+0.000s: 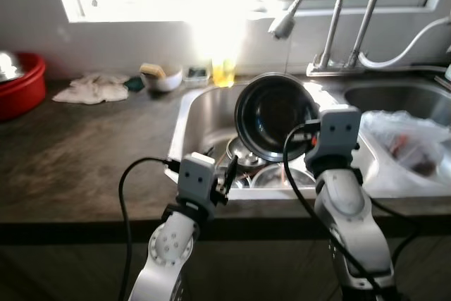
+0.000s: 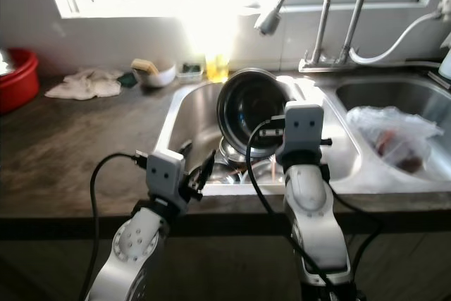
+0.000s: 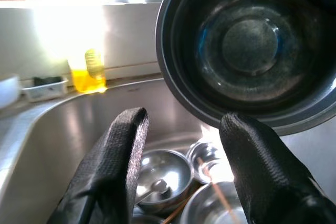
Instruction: Kitchen organization
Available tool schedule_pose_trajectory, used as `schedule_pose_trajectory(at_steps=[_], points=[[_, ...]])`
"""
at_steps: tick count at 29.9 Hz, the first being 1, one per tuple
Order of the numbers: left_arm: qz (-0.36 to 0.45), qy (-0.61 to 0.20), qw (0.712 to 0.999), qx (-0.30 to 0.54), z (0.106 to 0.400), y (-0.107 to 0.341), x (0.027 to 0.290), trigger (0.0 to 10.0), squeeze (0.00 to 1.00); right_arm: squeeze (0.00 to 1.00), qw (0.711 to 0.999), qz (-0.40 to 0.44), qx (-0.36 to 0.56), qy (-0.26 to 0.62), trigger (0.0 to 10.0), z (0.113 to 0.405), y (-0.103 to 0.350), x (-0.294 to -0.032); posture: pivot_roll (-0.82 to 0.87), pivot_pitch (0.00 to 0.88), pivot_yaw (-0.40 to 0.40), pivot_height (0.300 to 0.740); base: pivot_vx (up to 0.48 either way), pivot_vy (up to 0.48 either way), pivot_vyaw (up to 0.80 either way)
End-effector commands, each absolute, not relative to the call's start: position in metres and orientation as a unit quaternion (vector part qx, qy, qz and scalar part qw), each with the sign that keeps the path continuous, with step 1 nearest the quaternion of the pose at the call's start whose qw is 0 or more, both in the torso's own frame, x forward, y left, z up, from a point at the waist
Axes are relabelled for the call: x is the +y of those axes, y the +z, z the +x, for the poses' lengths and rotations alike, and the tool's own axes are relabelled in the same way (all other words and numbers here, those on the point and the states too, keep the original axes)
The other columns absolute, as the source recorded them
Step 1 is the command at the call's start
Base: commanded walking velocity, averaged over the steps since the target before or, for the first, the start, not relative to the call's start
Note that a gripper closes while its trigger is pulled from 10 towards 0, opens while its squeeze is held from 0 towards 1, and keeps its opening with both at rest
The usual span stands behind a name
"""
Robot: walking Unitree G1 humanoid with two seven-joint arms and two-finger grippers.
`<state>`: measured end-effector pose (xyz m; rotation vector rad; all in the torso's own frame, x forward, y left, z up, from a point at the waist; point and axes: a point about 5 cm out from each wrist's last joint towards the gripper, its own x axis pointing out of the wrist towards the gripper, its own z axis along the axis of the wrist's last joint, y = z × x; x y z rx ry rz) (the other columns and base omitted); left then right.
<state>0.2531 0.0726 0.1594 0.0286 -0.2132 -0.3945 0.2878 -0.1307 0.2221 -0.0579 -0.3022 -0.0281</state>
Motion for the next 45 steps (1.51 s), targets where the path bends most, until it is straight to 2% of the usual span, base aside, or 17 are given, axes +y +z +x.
schedule_pose_trajectory(at_steps=[1,12,27,36,45], points=[[0.012,-0.195,0.975,-0.102,0.255,0.161,0.072,10.0,0.0,0.0,0.988,-0.026,-0.149,-0.026,10.0,0.292,0.229,-0.14,0.05,0.0,0.0,0.74,0.0,0.0,0.0],[0.011,-0.186,0.978,-0.091,0.254,0.155,0.072,10.0,0.0,0.0,0.995,-0.064,-0.07,0.011,10.0,0.323,0.241,-0.142,0.04,0.0,-0.003,0.74,0.0,0.0,0.0],[0.059,-0.153,0.985,-0.06,0.254,0.145,0.083,10.0,0.0,0.0,0.993,-0.078,0.087,0.036,10.0,0.388,0.217,-0.142,0.07,0.0,-0.019,0.74,0.0,0.0,0.0],[0.067,-0.152,0.985,-0.052,0.252,0.142,0.087,10.0,0.0,0.0,0.979,-0.078,0.169,0.081,10.0,0.392,0.182,-0.136,0.09,0.0,-0.023,0.74,0.0,0.0,0.0],[0.064,-0.153,0.985,-0.054,0.251,0.143,0.085,10.0,0.0,0.0,0.967,-0.095,0.205,0.116,10.0,0.388,0.159,-0.132,0.09,0.0,-0.024,0.74,0.0,0.0,0.0]])
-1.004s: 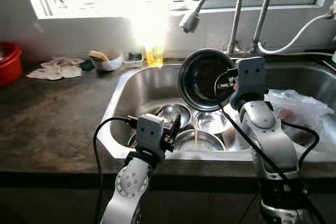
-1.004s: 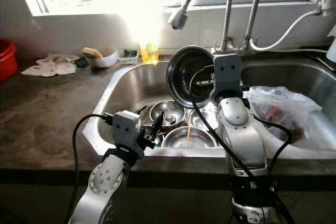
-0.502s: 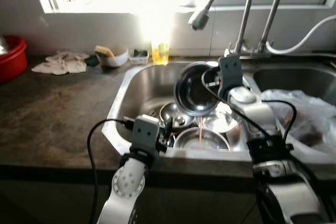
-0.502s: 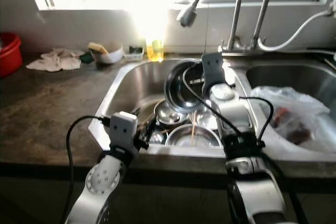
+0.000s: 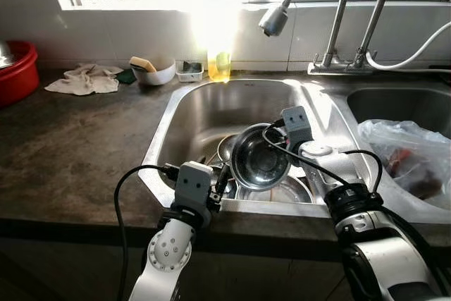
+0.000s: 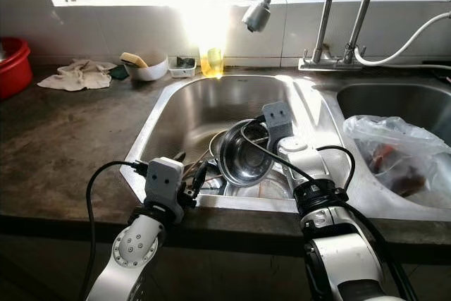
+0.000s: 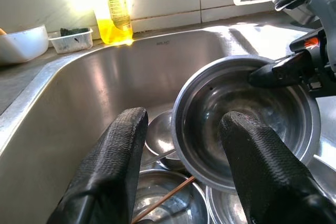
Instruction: Kitchen organization
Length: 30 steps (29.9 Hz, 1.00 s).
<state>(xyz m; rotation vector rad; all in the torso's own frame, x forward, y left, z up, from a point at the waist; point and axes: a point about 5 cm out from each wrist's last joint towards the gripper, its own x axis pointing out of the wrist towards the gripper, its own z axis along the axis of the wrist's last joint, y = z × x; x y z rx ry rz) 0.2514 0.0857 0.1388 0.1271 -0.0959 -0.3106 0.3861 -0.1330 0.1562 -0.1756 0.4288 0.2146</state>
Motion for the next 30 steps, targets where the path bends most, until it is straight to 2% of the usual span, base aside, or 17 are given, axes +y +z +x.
schedule_pose_trajectory(at_steps=[1,9,10,12,13,14,24,29,30], points=[[0.064,-0.153,0.985,-0.054,0.251,0.143,0.085,10.0,0.0,0.0,0.967,-0.095,0.205,0.116,10.0,0.388,0.159,-0.132,0.09,0.0,-0.024,0.74,0.0,0.0,0.0],[0.058,-0.154,0.985,-0.057,0.25,0.144,0.085,10.0,0.0,0.0,0.959,-0.096,0.223,0.147,10.0,0.383,0.147,-0.128,0.09,0.003,-0.022,0.74,0.0,0.0,0.0],[0.058,-0.154,0.985,-0.059,0.25,0.145,0.085,10.0,0.0,0.06,0.959,-0.095,0.223,0.146,10.0,0.383,0.146,-0.128,0.09,0.003,-0.022,0.74,0.0,0.0,0.0],[0.058,-0.155,0.984,-0.059,0.25,0.146,0.085,10.0,0.0,0.06,0.959,-0.093,0.224,0.143,10.0,0.383,0.146,-0.129,0.09,0.003,-0.022,0.74,0.0,0.0,0.0],[0.057,-0.154,0.985,-0.06,0.25,0.146,0.085,10.0,0.0,0.64,0.959,-0.094,0.224,0.144,10.0,0.382,0.145,-0.129,0.09,0.002,-0.02,0.74,0.0,0.0,0.0],[0.056,-0.153,0.985,-0.061,0.25,0.146,0.085,10.0,0.0,1.0,0.959,-0.095,0.224,0.143,10.0,0.382,0.145,-0.129,0.09,0.003,-0.02,0.74,0.0,0.0,0.0],[0.057,-0.154,0.984,-0.063,0.252,0.147,0.085,10.0,0.0,1.0,0.963,-0.092,0.214,0.137,10.0,0.381,0.145,-0.134,0.09,0.001,-0.017,0.74,0.0,0.0,0.0],[0.056,-0.154,0.984,-0.063,0.252,0.147,0.085,10.0,0.0,1.0,0.981,-0.061,0.145,0.113,10.0,0.381,0.163,-0.134,0.09,0.0,-0.017,0.74,0.0,0.0,0.0],[0.056,-0.154,0.984,-0.063,0.252,0.147,0.085,10.0,0.0,0.0,0.986,-0.048,0.123,0.102,10.0,0.381,0.169,-0.135,0.09,0.0,-0.017,0.74,0.0,0.0,0.0]])
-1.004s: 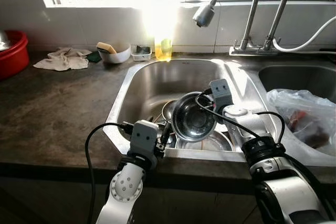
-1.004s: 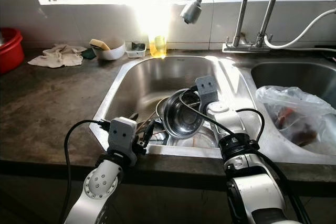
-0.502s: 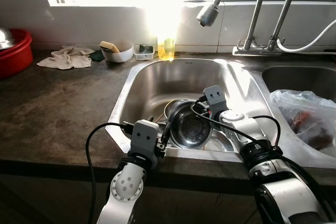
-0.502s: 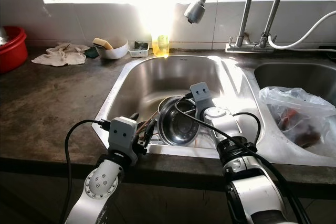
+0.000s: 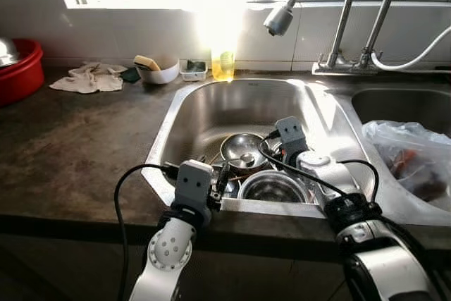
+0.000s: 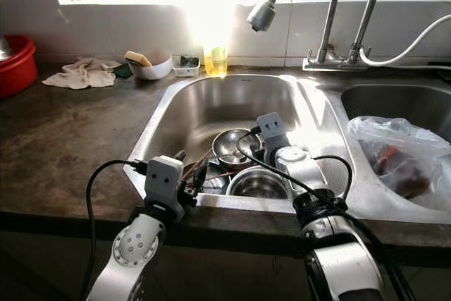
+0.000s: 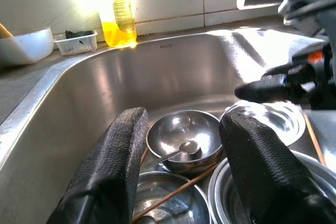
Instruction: Kitchen organization
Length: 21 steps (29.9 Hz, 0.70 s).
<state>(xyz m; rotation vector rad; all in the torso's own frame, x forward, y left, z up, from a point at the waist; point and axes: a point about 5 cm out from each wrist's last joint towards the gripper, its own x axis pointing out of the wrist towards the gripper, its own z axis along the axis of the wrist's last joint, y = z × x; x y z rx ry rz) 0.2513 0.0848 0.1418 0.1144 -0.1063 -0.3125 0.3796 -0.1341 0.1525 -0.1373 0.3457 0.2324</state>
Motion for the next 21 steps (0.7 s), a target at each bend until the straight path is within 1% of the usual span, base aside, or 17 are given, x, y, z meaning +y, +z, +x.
schedule_pose_trajectory(at_steps=[1,2,7,10,11,16,17,21], points=[[0.056,-0.155,0.984,-0.063,0.252,0.147,0.085,10.0,0.0,0.0,0.989,-0.038,0.109,0.095,10.0,0.38,0.173,-0.136,0.09,0.0,-0.017,0.74,0.0,0.0,0.0],[0.055,-0.155,0.984,-0.062,0.252,0.147,0.085,10.0,0.0,0.0,0.992,-0.02,0.082,0.09,10.0,0.377,0.181,-0.136,0.09,0.0,-0.017,0.74,0.0,0.0,0.0],[0.055,-0.157,0.984,-0.062,0.252,0.147,0.085,10.0,0.0,0.0,0.998,0.011,0.01,0.066,10.0,0.364,0.194,-0.139,0.08,0.0,-0.011,0.74,0.0,0.0,0.0],[0.054,-0.158,0.984,-0.065,0.252,0.149,0.085,10.0,0.0,0.0,0.997,0.014,-0.054,0.059,10.0,0.345,0.206,-0.141,0.08,0.0,-0.006,0.74,0.0,0.0,0.0],[0.05,-0.159,0.984,-0.068,0.252,0.151,0.085,10.0,0.0,0.0,0.995,0.016,-0.078,0.06,10.0,0.333,0.21,-0.142,0.07,0.0,-0.005,0.74,0.0,0.0,0.0],[0.047,-0.16,0.984,-0.067,0.253,0.15,0.086,10.0,0.0,0.0,0.994,0.019,-0.094,0.055,10.0,0.307,0.207,-0.144,0.06,0.0,0.001,0.74,0.0,0.0,0.0],[0.045,-0.162,0.984,-0.066,0.252,0.149,0.085,10.0,0.0,0.0,0.993,0.039,-0.089,0.061,10.0,0.296,0.2,-0.141,0.05,0.0,0.003,0.74,0.0,0.0,0.0],[0.035,-0.174,0.981,-0.073,0.251,0.152,0.08,10.0,0.0,0.0,0.995,0.042,-0.082,0.047,10.0,0.276,0.186,-0.141,0.06,0.0,0.004,0.74,0.0,0.0,0.0]])
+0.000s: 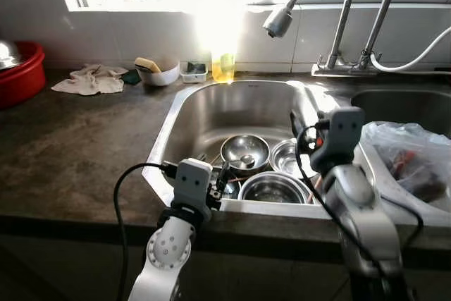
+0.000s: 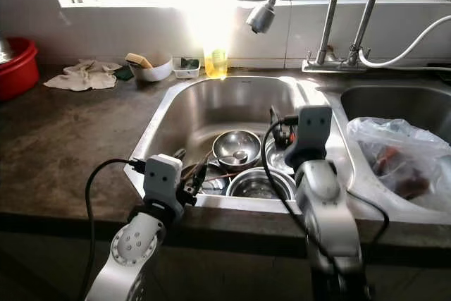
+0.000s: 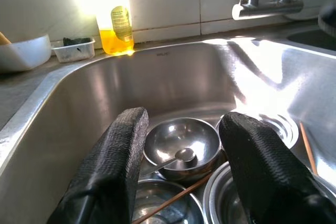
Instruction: Kitchen organization
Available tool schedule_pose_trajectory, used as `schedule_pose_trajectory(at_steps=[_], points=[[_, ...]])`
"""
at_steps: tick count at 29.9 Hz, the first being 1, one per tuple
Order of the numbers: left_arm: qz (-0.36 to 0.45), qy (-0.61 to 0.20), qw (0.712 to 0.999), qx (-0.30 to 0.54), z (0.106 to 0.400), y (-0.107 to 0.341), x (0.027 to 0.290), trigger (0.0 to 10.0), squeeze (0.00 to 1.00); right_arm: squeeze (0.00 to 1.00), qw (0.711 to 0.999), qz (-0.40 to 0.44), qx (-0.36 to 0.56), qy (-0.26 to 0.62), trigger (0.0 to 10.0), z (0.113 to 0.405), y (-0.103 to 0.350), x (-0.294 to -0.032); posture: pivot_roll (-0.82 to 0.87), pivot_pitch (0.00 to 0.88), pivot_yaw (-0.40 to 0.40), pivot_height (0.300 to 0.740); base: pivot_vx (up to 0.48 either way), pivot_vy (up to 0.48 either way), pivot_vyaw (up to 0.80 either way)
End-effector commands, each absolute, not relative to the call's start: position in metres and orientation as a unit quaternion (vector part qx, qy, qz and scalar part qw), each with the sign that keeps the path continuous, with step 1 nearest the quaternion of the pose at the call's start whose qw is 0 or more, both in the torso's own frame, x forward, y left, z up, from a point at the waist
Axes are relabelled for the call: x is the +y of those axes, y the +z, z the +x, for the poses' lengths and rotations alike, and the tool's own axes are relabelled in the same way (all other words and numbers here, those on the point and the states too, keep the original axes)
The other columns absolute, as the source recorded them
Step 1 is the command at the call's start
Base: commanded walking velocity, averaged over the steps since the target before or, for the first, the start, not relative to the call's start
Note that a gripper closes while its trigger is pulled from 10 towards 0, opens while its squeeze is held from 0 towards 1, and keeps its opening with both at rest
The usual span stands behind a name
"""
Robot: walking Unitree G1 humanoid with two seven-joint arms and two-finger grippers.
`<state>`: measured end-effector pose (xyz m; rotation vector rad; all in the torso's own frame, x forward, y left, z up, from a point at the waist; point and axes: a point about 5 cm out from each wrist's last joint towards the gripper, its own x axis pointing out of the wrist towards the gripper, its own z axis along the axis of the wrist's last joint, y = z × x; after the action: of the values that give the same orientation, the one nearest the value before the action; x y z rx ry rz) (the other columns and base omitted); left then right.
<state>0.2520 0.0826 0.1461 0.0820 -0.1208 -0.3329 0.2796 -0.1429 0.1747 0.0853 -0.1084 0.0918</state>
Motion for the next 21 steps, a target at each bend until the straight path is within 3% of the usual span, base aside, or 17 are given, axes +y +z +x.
schedule_pose_trajectory(at_steps=[1,13,21], points=[[0.025,-0.178,0.981,-0.08,0.25,0.155,0.08,10.0,0.0,0.0,0.995,0.041,-0.08,0.034,10.0,0.269,0.183,-0.142,0.05,0.0,0.005,0.74,0.0,0.0,0.0],[0.015,-0.195,0.978,-0.075,0.242,0.153,0.08,10.0,0.0,0.0,0.996,0.012,-0.087,0.016,10.0,0.261,0.185,-0.145,0.06,0.0,0.007,0.74,0.0,0.04,0.0],[0.014,-0.191,0.979,-0.073,0.242,0.152,0.081,10.0,0.0,0.0,0.996,0.013,-0.09,0.027,10.0,0.265,0.185,-0.139,0.06,0.0,0.002,0.74,-0.06,0.249,0.74]])
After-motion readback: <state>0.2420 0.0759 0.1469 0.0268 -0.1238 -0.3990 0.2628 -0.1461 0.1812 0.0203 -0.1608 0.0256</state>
